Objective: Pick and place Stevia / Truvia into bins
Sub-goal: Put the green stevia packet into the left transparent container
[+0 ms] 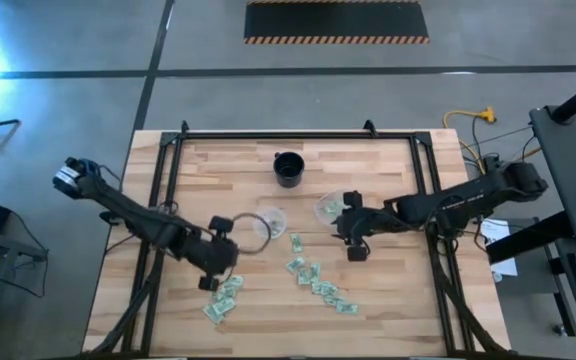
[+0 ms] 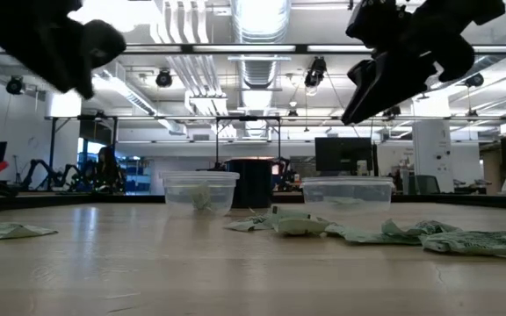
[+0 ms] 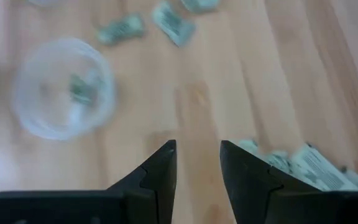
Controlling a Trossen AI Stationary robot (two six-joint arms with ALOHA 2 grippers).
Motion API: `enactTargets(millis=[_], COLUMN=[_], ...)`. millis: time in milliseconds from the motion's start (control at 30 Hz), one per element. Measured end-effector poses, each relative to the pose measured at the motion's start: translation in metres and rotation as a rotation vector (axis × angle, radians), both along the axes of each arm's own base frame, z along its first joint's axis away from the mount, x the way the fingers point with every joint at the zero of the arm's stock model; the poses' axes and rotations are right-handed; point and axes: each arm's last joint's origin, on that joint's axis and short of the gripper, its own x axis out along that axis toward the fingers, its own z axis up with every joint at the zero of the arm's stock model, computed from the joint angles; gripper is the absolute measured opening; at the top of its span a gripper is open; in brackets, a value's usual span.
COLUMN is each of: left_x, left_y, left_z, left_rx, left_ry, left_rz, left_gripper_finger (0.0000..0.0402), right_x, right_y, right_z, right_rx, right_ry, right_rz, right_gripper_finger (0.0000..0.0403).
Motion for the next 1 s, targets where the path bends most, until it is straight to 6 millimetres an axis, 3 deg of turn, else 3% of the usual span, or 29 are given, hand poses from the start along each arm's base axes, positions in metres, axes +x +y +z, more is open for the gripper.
enactTargets(millis=[433,1000], left_x=[0.018,0.023], left_y=[-0.035,-0.033], left_z=[-0.049,-0.088], left_rx=[-0.079,-0.059], left_ry=[0.197,0.315], left_rz=[-0.005,0.045], left_gripper_finger=[0.0107,0.0107], right_x=[0.004,0.004], right_y=[0.033,0.037], right_z=[-0.017,-0.016], right_rx=[0.051,0.061], right_ry=[0.030,0.006], right_rz=[0.045,0.056], right_gripper_finger=[0.0133,0.0132])
